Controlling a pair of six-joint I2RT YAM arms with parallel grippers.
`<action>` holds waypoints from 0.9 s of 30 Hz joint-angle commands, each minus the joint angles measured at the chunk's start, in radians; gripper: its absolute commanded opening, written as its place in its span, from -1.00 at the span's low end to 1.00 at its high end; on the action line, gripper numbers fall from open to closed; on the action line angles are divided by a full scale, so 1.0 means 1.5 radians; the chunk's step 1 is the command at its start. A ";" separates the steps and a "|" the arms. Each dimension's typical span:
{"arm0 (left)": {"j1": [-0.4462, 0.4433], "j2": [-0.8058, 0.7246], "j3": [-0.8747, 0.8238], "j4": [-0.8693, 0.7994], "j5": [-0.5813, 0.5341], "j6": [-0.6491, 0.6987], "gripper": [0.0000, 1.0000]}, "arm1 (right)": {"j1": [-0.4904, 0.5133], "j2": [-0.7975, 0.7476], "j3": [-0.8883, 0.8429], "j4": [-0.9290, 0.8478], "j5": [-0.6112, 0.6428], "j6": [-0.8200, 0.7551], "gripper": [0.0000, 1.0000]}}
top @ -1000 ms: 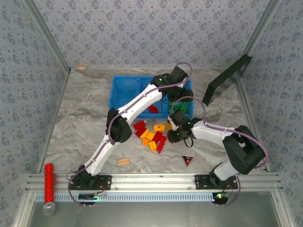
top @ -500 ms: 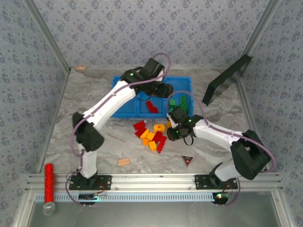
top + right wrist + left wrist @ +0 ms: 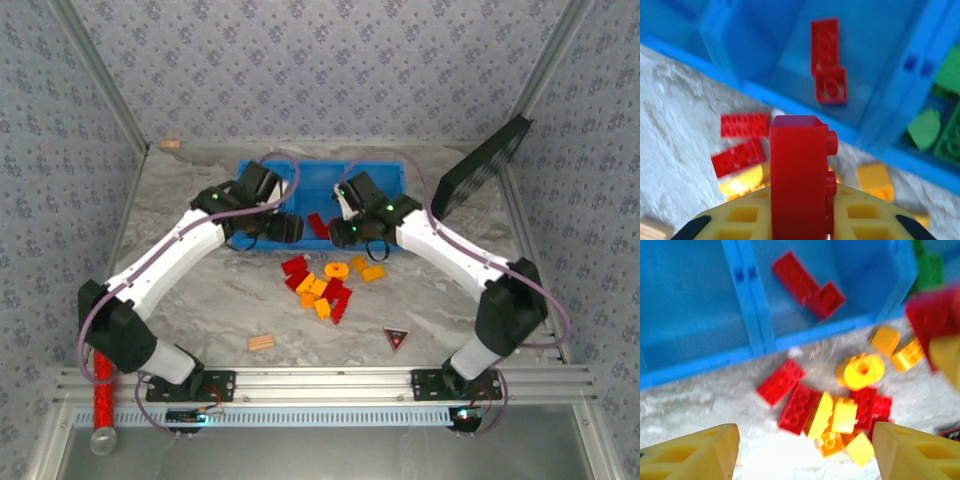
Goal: Sort the legos into containers by color
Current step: Place the lego in the container.
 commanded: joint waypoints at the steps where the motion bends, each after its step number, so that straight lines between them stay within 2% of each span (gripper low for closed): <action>1: -0.013 -0.073 -0.088 0.043 0.026 0.020 0.42 | -0.003 0.070 0.087 -0.029 0.008 -0.009 -0.60; 7: -0.091 -0.189 -0.237 0.124 0.004 -0.009 0.41 | 0.000 0.187 0.200 -0.035 0.027 -0.010 -0.59; 15: -0.181 -0.229 -0.326 0.164 -0.031 -0.073 0.40 | 0.013 0.286 0.246 -0.010 0.086 -0.058 -0.59; 21: -0.251 -0.190 -0.329 0.199 -0.053 -0.089 0.40 | 0.014 0.345 0.293 -0.006 0.110 -0.092 -0.58; 27: -0.324 -0.095 -0.256 0.202 -0.080 -0.088 0.36 | 0.008 0.369 0.314 -0.005 0.110 -0.113 -0.46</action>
